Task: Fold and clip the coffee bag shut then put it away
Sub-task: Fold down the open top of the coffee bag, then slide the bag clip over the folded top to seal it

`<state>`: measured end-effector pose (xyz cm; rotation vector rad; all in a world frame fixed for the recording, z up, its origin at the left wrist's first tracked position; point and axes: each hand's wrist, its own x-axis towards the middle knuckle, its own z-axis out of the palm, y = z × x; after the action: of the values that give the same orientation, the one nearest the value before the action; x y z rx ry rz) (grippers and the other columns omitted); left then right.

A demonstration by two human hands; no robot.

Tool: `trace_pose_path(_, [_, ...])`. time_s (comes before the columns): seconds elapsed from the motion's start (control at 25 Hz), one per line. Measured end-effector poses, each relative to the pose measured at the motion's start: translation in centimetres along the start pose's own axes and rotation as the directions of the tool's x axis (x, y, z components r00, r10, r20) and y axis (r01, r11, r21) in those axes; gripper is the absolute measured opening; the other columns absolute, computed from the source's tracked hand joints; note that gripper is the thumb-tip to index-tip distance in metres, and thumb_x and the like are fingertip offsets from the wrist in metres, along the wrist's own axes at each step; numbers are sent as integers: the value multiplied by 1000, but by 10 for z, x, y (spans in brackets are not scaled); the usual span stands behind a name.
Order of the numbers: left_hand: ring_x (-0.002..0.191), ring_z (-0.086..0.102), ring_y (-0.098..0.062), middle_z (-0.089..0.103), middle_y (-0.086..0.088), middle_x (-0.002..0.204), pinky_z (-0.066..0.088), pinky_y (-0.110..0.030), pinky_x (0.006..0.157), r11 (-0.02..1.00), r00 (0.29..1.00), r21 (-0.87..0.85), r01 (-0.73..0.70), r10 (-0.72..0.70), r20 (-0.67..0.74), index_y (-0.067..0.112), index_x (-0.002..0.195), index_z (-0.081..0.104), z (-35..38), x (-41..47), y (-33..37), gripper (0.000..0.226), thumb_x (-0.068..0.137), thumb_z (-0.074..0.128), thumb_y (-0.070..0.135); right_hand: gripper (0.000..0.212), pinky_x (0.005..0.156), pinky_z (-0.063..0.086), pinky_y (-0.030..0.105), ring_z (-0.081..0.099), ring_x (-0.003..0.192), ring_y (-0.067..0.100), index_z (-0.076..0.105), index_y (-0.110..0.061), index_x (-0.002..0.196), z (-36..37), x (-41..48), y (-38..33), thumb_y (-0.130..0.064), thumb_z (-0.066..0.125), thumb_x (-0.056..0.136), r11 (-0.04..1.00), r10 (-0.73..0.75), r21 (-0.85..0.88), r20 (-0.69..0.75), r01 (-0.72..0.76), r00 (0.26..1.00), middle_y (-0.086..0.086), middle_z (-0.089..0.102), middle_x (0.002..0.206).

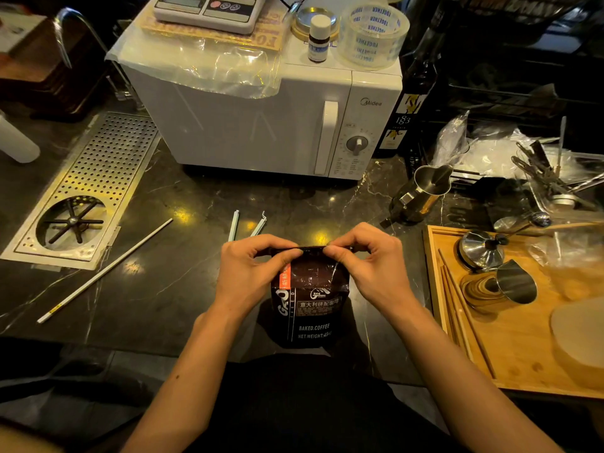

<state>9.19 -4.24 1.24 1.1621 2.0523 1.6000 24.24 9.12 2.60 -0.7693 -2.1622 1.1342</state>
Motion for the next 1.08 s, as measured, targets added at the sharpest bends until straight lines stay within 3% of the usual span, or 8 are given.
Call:
trace_pose_path(0.08, [76,71,-3,74,12,75,51,-12,72,1000,1000,9,14,-13,-11,16,81,79,-1,0,1,11,73,83,8,3,71,47,17,62,74,9,76,-6,78,-6,2,0,-3,77,78,999,-20,-36,56,22,998,0,68,75])
trace_pose_path(0.28, [87,70,5,74,18,87,49,-8,77,1000,985,29,-8,3,171,20,95,77,-14,7,-6,20,83,74,5,10,74,50,16,66,77,10,78,-5,85,-10,0,0,3,75,79,998,-25,-56,47,28,999,2,72,80])
trace_pose_path(0.44, [89,74,-8,78,13,89,57,-22,81,969,986,-186,162,-150,76,35,89,79,-8,-5,-11,21,76,78,19,12,74,45,8,66,81,10,77,-7,82,-8,-3,2,4,77,76,999,-32,-20,-33,32,999,-5,70,77])
trace_pose_path(0.52, [93,73,-13,78,8,94,58,-27,83,943,977,-254,214,-200,80,34,92,78,-3,-11,-15,23,76,80,18,12,74,44,8,66,81,9,77,-7,83,-6,-5,4,4,77,77,998,-53,-20,-53,52,997,-5,69,78])
trace_pose_path(0.68, [81,74,-11,79,5,85,57,-22,69,895,949,-316,315,-298,102,34,87,79,5,-18,-20,29,83,73,6,14,75,45,9,66,81,5,76,-10,83,-3,-9,7,3,76,77,998,-60,9,-60,61,996,-5,70,79])
trace_pose_path(0.84, [64,69,-1,76,9,70,51,-14,58,890,951,-342,302,-306,44,23,82,77,7,-23,-20,26,83,70,-3,13,76,48,13,66,81,5,76,-11,85,1,-9,6,0,76,79,996,-58,62,-50,61,997,-9,69,81])
trace_pose_path(1.08, [71,71,-2,78,8,76,54,-15,64,848,930,-447,285,-358,-86,15,89,76,-14,-40,-15,17,72,72,13,9,79,57,32,70,87,17,73,-19,94,16,-7,-12,-18,65,92,957,26,285,108,-56,994,-2,73,89])
